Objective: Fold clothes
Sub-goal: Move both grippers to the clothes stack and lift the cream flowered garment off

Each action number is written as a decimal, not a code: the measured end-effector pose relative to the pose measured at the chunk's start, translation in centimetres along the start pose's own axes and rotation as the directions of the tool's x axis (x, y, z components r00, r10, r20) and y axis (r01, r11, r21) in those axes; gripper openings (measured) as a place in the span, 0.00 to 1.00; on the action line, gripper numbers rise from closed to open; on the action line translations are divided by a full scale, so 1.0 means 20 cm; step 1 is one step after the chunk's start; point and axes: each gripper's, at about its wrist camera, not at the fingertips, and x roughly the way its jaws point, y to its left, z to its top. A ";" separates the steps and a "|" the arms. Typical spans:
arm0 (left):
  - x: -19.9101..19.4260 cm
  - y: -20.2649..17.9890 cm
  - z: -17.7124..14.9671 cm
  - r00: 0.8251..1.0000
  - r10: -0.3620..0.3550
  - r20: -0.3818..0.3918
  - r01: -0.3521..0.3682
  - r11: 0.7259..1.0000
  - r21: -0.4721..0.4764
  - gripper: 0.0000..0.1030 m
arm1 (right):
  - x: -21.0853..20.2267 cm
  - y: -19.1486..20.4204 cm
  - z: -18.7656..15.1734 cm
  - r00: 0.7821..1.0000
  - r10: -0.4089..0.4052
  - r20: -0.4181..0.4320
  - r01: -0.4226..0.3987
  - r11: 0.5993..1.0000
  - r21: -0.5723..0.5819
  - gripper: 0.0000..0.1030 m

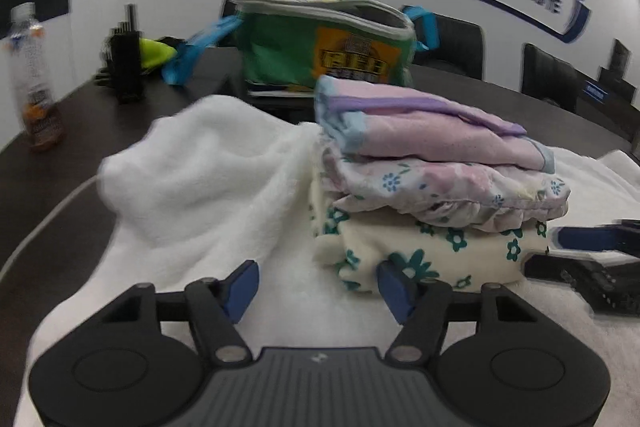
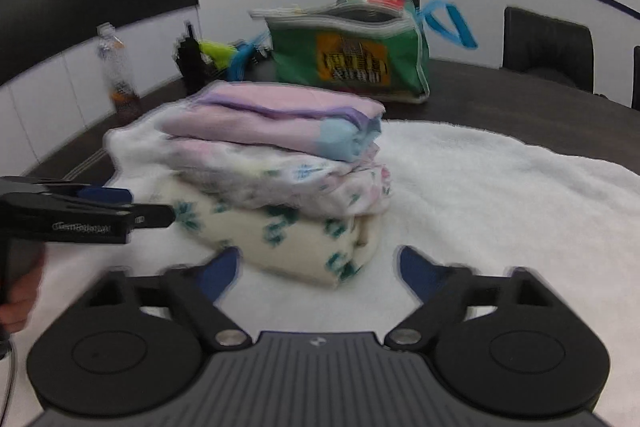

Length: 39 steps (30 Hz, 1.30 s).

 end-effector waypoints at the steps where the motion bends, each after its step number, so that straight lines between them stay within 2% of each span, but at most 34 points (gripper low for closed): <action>1: 0.01 0.00 0.00 1.000 -0.031 0.001 0.031 0.999 0.003 0.44 | 0.05 -0.02 0.01 1.000 0.013 -0.017 -0.013 1.000 0.015 0.35; 2: 0.02 0.00 0.01 0.998 -0.063 0.001 0.063 0.998 0.007 0.18 | 0.08 -0.03 0.02 0.999 0.032 -0.026 -0.031 0.999 0.030 0.30; 3: 0.01 0.01 0.02 0.995 -0.103 0.006 0.103 0.994 -0.032 0.05 | 0.10 -0.04 0.03 0.998 0.049 -0.027 -0.048 0.998 0.039 0.26; 4: -0.01 0.02 0.03 0.989 -0.146 0.013 0.146 0.986 -0.082 0.02 | 0.09 -0.04 0.03 0.997 0.068 -0.024 -0.067 0.997 0.047 0.15; 6: -0.09 0.03 0.05 0.987 -0.146 0.070 0.154 0.981 -0.119 0.01 | -0.02 -0.04 0.06 0.992 0.127 0.009 -0.127 0.989 0.077 0.09; 8: -0.25 0.02 0.08 0.972 -0.188 0.143 0.208 0.968 -0.142 0.01 | -0.19 -0.03 0.10 0.974 0.207 0.089 -0.216 0.970 0.112 0.04; 9: -0.37 0.00 0.10 0.949 -0.245 0.200 0.275 0.951 -0.142 0.01 | -0.30 -0.01 0.13 0.962 0.238 0.132 -0.252 0.962 0.101 0.04; 10: -0.49 -0.01 0.12 0.916 -0.305 0.261 0.347 0.928 -0.134 0.00 | -0.41 0.02 0.16 0.948 0.267 0.175 -0.283 0.956 0.073 0.04; 12: -0.76 -0.07 0.16 0.813 -0.439 0.382 0.497 0.865 -0.062 0.06 | -0.69 0.06 0.20 0.900 0.353 0.256 -0.370 0.929 0.018 0.04; 13: -0.90 -0.13 0.20 0.784 -0.456 0.421 0.508 0.861 -0.014 0.11 | -0.82 0.08 0.21 0.878 0.376 0.297 -0.394 0.919 0.001 0.04; 14: -1.03 -0.20 0.22 0.770 -0.446 0.456 0.484 0.874 0.038 0.16 | -0.94 0.09 0.22 0.859 0.383 0.340 -0.404 0.915 -0.010 0.04; 15: -1.14 -0.25 0.23 0.769 -0.416 0.485 0.440 0.895 0.070 0.22 | -1.05 0.10 0.23 0.838 0.390 0.383 -0.413 0.910 -0.021 0.03; 16: -1.24 -0.30 0.24 0.769 -0.381 0.514 0.390 0.916 0.094 0.37 | -1.17 0.11 0.23 0.815 0.396 0.424 -0.423 0.906 -0.033 0.01; 17: -1.32 -0.31 0.22 0.765 -0.363 0.532 0.375 0.922 0.091 0.52 | -1.29 0.11 0.22 0.791 0.405 0.459 -0.434 0.900 -0.048 0.01; 18: -1.39 -0.32 0.20 0.761 -0.351 0.545 0.369 0.926 0.081 0.55 | -1.40 0.11 0.20 0.765 0.418 0.490 -0.446 0.893 -0.065 0.01; 19: -1.46 -0.33 0.17 0.757 -0.338 0.559 0.363 0.929 0.070 0.56 | -1.50 0.12 0.17 0.751 0.418 0.511 -0.436 0.895 -0.092 0.01; 21: -1.55 -0.35 0.09 0.749 -0.358 0.558 0.376 0.922 0.087 0.57 | -1.67 0.16 0.10 0.737 0.415 0.533 -0.402 0.904 -0.148 0.01; 24: -1.59 -0.37 -0.08 0.762 -0.355 0.541 0.383 0.921 0.065 0.58 | -1.78 0.21 0.00 0.720 0.449 0.529 -0.418 0.889 -0.186 0.01; 26: -1.58 -0.35 -0.22 0.772 -0.343 0.536 0.385 0.922 0.035 0.71 | -1.77 0.23 -0.07 0.724 0.438 0.533 -0.416 0.893 -0.169 0.01; 27: -1.55 -0.35 -0.30 0.798 -0.308 0.518 0.352 0.936 0.014 0.73 | -1.72 0.22 -0.10 0.755 0.398 0.521 -0.397 0.910 -0.120 0.01; 28: -1.53 -0.36 -0.37 0.827 -0.265 0.496 0.310 0.951 -0.008 0.74 | -1.65 0.21 -0.13 0.802 0.335 0.495 -0.361 0.931 -0.046 0.01; 30: -1.48 -0.36 -0.53 0.876 -0.179 0.448 0.223 0.974 -0.049 0.72 | -1.38 0.20 -0.23 0.935 0.155 0.319 -0.179 0.983 0.047 0.06; 31: -1.46 -0.38 -0.62 0.898 -0.163 0.408 0.203 0.978 -0.055 0.72 | -1.24 0.20 -0.30 0.977 0.082 0.195 -0.094 0.994 0.056 0.11; 32: -1.44 -0.40 -0.71 0.918 -0.155 0.365 0.188 0.980 -0.057 0.72 | -1.13 0.19 -0.38 0.995 0.046 0.083 -0.051 0.997 0.058 0.11; 33: -1.43 -0.44 -0.80 0.932 -0.167 0.322 0.189 0.981 -0.040 0.72 | -1.07 0.16 -0.48 0.999 0.042 0.024 -0.043 0.997 0.057 0.11; 34: -1.41 -0.48 -0.89 0.941 -0.185 0.283 0.196 0.981 -0.010 0.72 | -1.07 0.15 -0.59 0.998 0.058 0.016 -0.058 0.998 0.033 0.16; 35: -1.40 -0.54 -0.97 0.949 -0.187 0.254 0.189 0.982 0.017 0.72 | -1.12 0.13 -0.68 0.996 0.076 0.039 -0.076 0.997 -0.013 0.35; 37: -1.38 -0.66 -1.09 0.964 -0.159 0.214 0.143 0.986 0.087 0.72 | -1.25 0.14 -0.81 0.992 0.085 0.092 -0.076 0.992 -0.102 0.53; 39: -1.34 -0.78 -1.19 0.974 -0.084 0.210 0.040 0.978 0.204 0.72 | -1.31 0.15 -0.89 0.993 0.081 0.087 -0.067 0.986 -0.151 0.53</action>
